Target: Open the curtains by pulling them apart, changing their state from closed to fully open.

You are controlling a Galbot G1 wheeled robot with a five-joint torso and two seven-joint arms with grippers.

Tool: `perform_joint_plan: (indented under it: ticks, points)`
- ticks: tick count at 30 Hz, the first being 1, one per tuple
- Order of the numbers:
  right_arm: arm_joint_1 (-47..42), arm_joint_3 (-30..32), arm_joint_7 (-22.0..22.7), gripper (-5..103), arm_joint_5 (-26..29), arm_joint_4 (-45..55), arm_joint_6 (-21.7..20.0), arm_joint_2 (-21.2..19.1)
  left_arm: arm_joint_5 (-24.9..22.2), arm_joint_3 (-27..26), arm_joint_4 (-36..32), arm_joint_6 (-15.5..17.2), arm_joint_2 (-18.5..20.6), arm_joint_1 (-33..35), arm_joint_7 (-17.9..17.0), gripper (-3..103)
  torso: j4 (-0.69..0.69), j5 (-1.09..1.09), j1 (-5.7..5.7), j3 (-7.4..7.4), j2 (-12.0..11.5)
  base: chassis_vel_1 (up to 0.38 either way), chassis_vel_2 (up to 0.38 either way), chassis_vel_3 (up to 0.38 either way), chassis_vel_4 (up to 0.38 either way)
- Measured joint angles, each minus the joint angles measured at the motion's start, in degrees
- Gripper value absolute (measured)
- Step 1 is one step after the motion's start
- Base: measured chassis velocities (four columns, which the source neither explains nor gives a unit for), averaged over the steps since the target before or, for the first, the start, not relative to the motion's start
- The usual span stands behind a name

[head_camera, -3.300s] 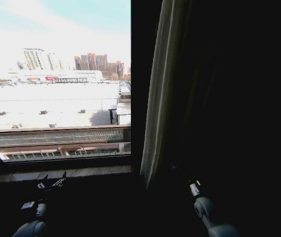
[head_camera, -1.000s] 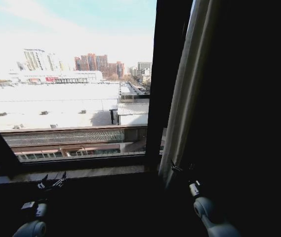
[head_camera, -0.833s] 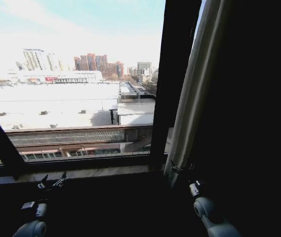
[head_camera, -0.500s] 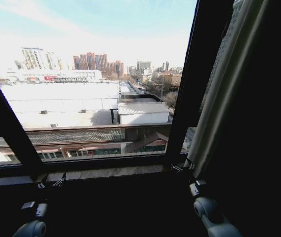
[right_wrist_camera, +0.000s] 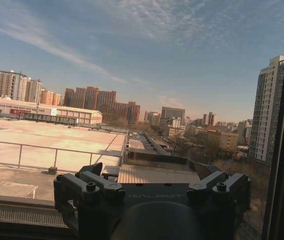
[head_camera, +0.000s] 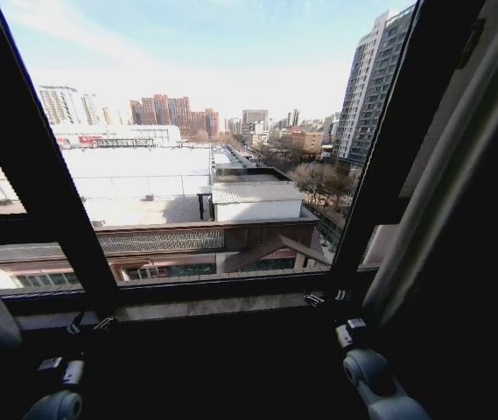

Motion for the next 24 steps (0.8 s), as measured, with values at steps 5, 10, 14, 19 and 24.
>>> perform_joint_plan:
  ticks: [5, 10, 14, 19, 24]
  points:
    - [0.0, 0.0, 0.0, 100, 0.0, 0.0, 0.0, 0.0, 0.0, 0.0, 0.0, 0.0, 0.0, 0.0, 0.0, 100, 0.0, 0.02, 0.0, 0.0, 0.0, 0.353, 0.366, -0.357, -0.359]
    - [0.0, 0.0, 0.0, 100, 0.0, 0.0, 0.0, 0.0, 0.0, 0.0, 0.0, 0.0, 0.0, 0.0, 0.0, 100, 0.0, 0.01, 0.0, 0.0, 0.0, 0.35, 0.343, -0.354, -0.328]
    - [0.0, 0.0, 0.0, 100, 0.0, 0.0, 0.0, 0.0, 0.0, 0.0, 0.0, 0.0, 0.0, 0.0, 0.0, 100, -0.02, 0.02, 0.0, 0.0, 0.0, 0.359, 0.347, -0.356, -0.343]
    - [0.0, 0.0, 0.0, 100, 0.0, 0.0, 0.0, 0.0, 0.0, 0.0, 0.0, 0.0, 0.0, 0.0, 0.0, 100, 0.0, -0.02, 0.0, 0.0, 0.0, 0.367, 0.347, -0.364, -0.323]
    - [0.0, 0.0, 0.0, 100, 0.0, 0.0, 0.0, 0.0, 0.0, 0.0, 0.0, 0.0, 0.0, 0.0, 0.0, 100, -0.02, 0.01, 0.0, 0.0, 0.0, 0.35, 0.347, -0.351, -0.358]
